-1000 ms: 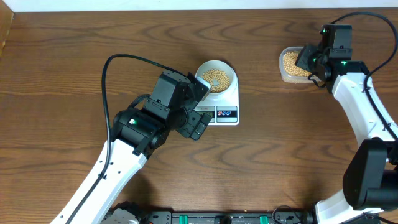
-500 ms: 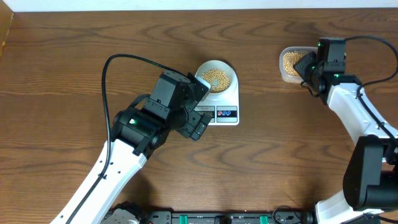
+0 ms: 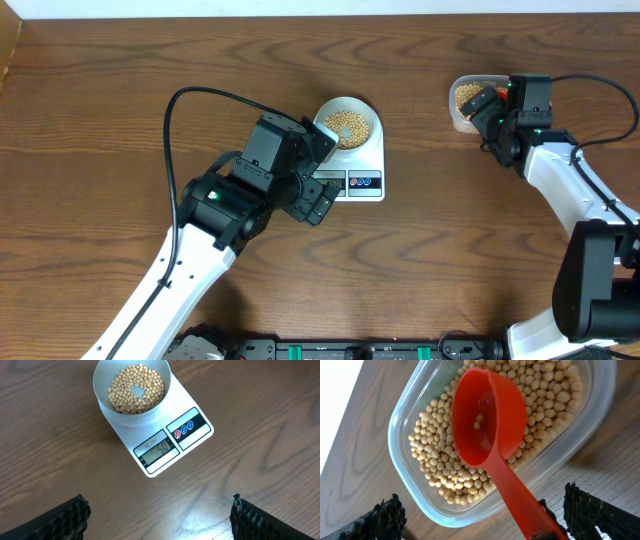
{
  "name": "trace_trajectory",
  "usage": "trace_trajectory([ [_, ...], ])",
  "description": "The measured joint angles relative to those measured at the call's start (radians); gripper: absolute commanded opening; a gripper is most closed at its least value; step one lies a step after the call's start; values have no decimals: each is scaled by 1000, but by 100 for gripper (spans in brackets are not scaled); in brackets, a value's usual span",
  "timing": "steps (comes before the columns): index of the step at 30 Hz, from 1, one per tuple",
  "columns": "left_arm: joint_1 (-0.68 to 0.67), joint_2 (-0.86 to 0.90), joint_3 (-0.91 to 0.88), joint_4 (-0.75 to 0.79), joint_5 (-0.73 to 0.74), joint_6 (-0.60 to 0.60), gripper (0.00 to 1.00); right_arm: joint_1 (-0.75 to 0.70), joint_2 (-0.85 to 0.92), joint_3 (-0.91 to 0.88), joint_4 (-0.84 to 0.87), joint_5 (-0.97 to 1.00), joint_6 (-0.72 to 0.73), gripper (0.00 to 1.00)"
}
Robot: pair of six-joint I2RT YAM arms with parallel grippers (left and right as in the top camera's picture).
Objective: Scoop item into bowl and weigh 50g on scale
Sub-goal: 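Open the right gripper to leave the scoop in the tub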
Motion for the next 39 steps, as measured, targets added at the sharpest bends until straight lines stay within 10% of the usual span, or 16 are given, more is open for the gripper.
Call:
trace_trajectory([
  [39, 0, 0, 0, 0, 0, 0, 92, 0, -304, 8, -397, 127, -782, 99],
])
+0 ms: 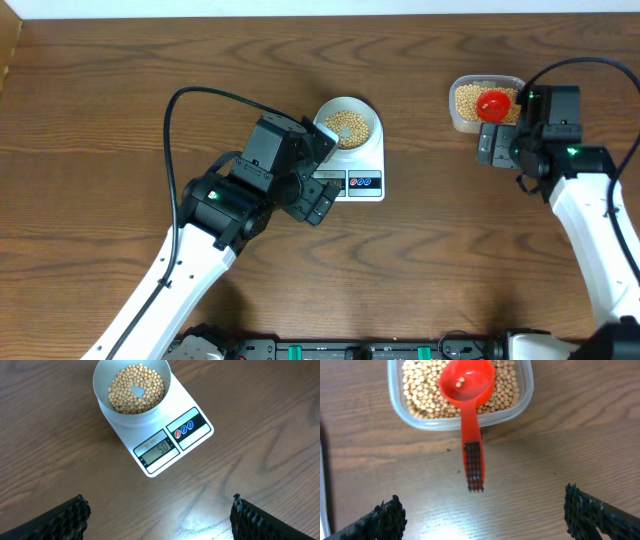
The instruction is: Scoop item into bowl and weigh 50g on scale
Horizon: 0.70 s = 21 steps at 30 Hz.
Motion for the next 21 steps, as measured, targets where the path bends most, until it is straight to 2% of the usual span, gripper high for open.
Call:
trace_trajectory([
  [6, 0, 0, 0, 0, 0, 0, 92, 0, -41, 3, 0, -29, -55, 99],
  [21, 0, 0, 0, 0, 0, 0, 92, 0, -41, 3, 0, -38, -74, 99],
])
